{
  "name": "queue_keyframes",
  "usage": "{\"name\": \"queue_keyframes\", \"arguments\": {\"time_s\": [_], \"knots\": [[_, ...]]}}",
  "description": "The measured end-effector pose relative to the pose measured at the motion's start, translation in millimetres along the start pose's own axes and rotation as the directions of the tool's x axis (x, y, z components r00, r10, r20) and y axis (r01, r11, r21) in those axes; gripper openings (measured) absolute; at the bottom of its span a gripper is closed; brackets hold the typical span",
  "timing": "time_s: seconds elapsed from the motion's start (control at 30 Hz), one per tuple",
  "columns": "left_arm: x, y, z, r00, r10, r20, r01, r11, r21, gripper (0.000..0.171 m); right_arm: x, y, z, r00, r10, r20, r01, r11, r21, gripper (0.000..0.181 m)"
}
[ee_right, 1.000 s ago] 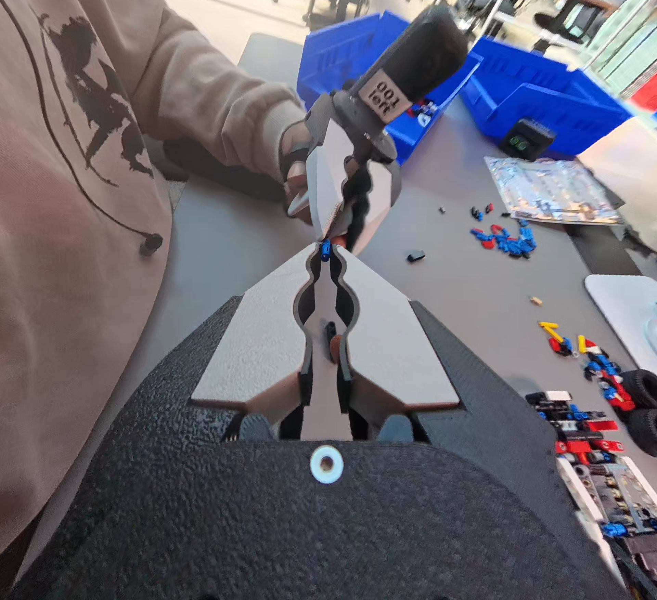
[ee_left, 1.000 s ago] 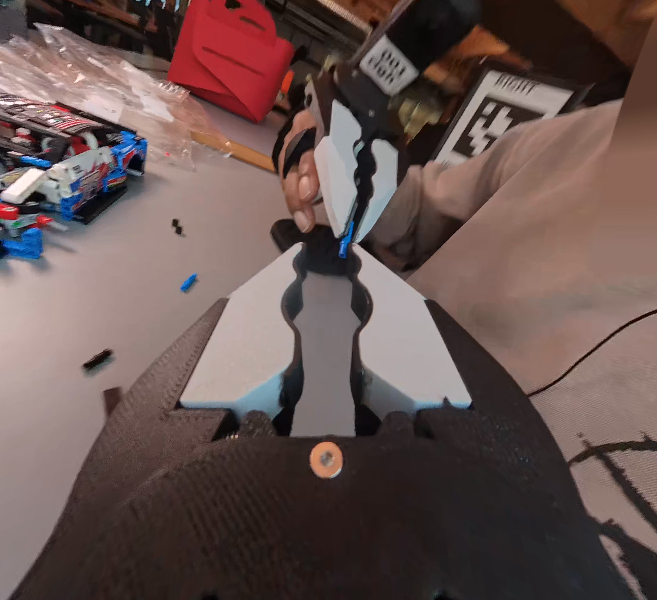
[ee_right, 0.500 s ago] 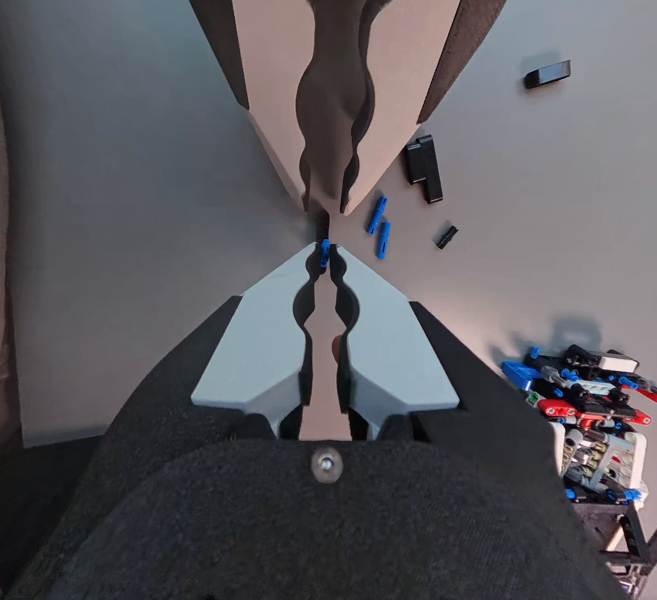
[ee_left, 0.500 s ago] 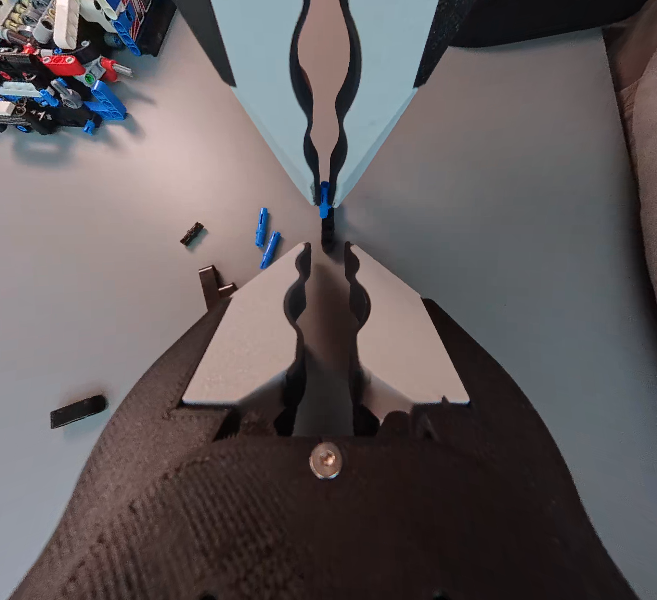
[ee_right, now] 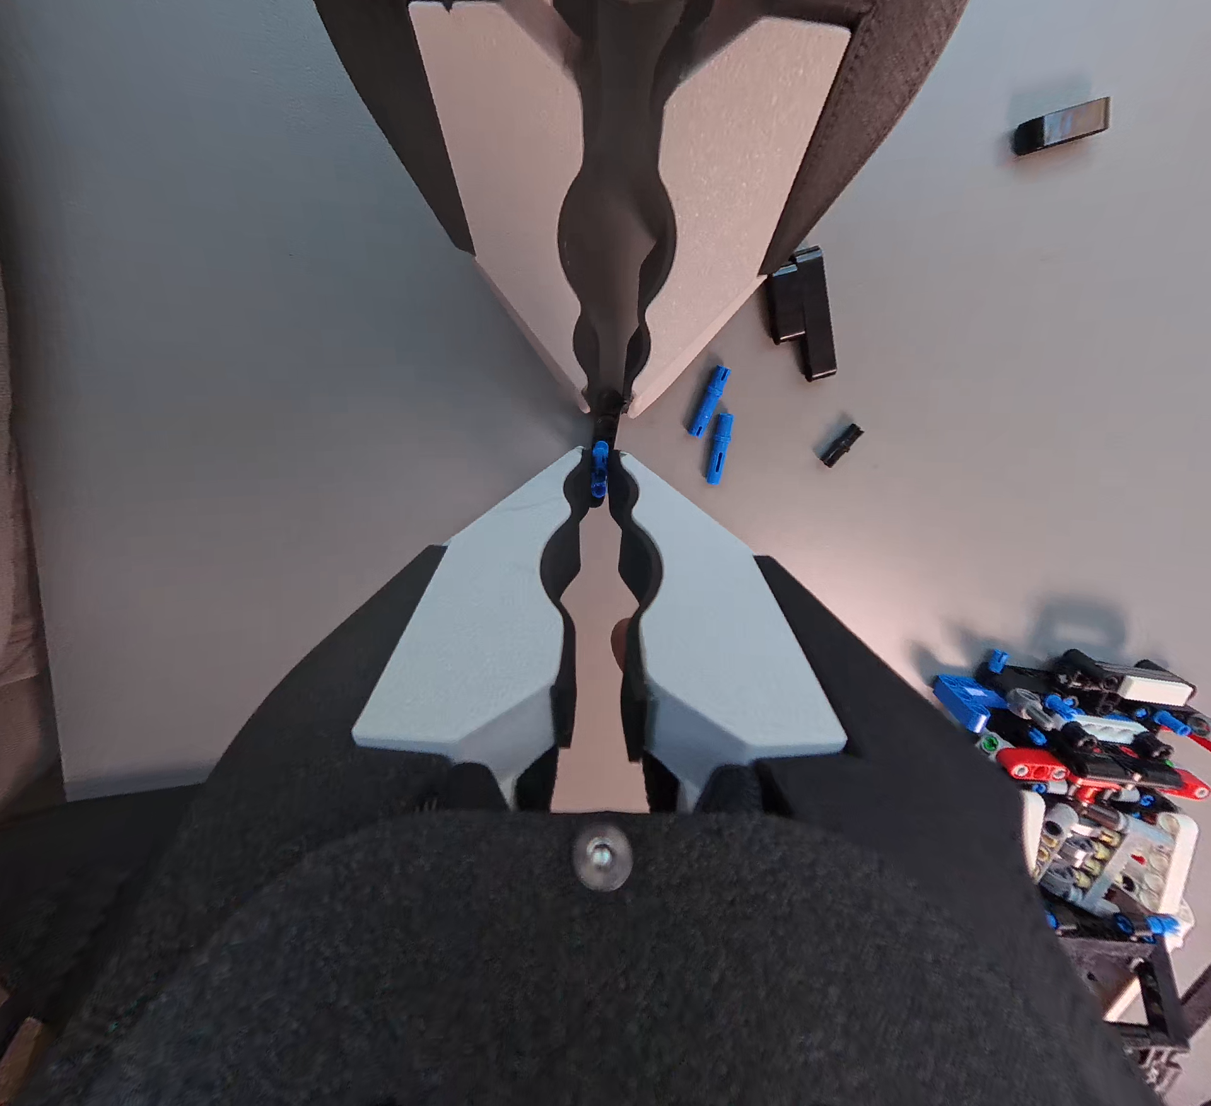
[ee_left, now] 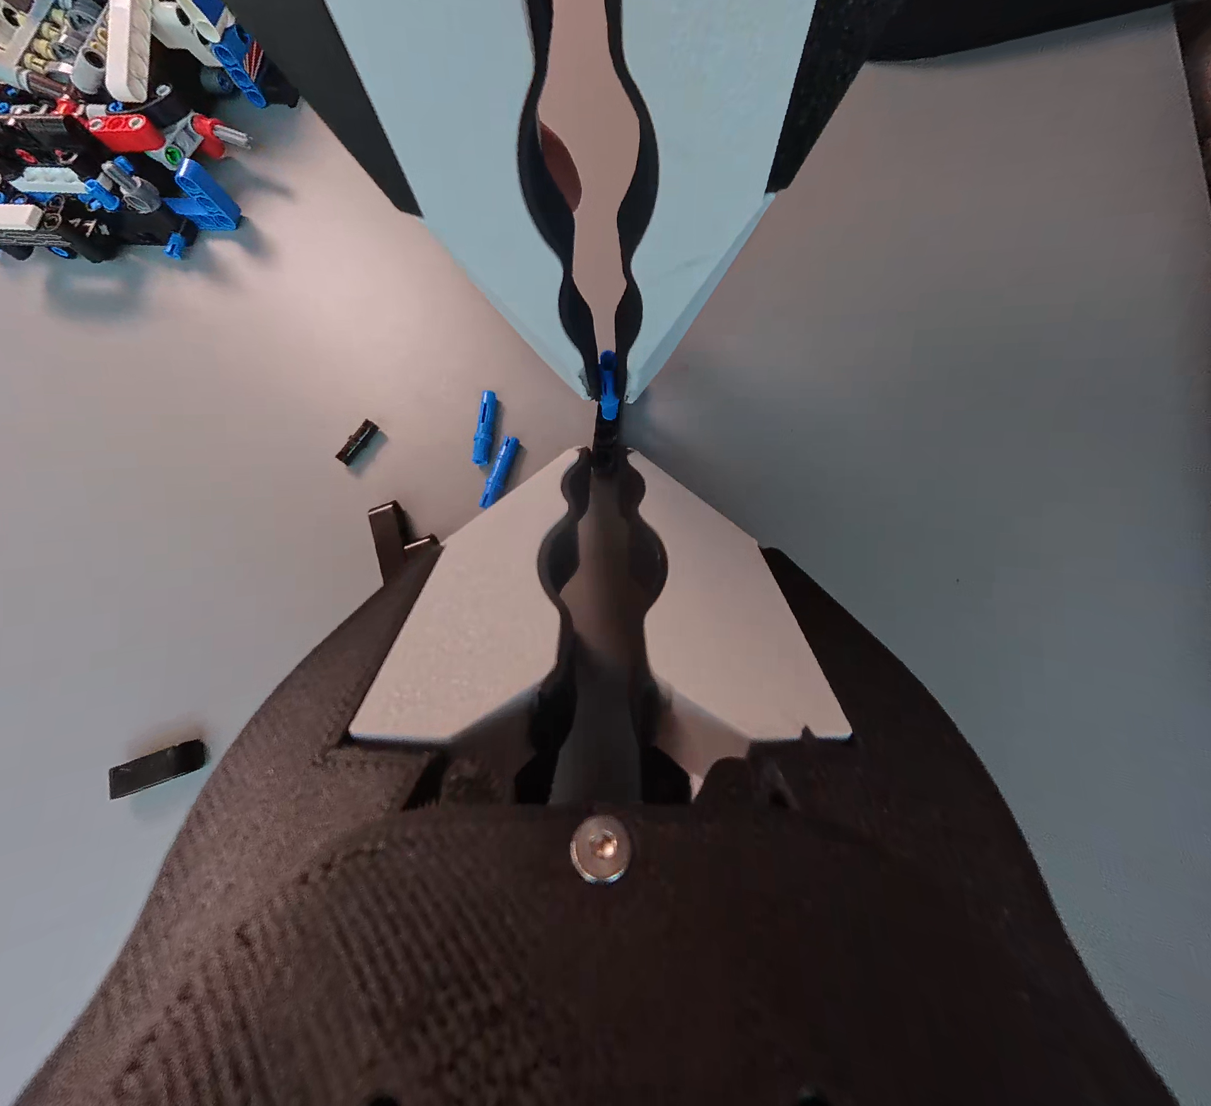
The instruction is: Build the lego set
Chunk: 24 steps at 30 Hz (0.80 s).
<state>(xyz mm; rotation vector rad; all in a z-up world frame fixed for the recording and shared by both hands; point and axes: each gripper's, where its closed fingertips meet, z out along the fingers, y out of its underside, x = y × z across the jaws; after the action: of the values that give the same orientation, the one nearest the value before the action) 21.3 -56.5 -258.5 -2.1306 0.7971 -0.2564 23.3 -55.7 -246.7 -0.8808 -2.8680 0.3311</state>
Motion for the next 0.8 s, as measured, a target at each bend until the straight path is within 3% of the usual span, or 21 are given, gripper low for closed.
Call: {"name": "queue_keyframes", "arguments": {"time_s": [0.6,0.8], "knots": [[-8,0,-7,0.987,-0.149,-0.056,0.151,0.988,0.032,0.005,6,-1,2,0.984,0.175,-0.040,-0.176,0.984,-0.037,0.002],[-11,1,-8,0.981,-0.186,-0.054,0.187,0.982,0.028,0.018,8,-3,2,0.985,0.155,-0.078,-0.158,0.987,-0.032,0.002]]}}
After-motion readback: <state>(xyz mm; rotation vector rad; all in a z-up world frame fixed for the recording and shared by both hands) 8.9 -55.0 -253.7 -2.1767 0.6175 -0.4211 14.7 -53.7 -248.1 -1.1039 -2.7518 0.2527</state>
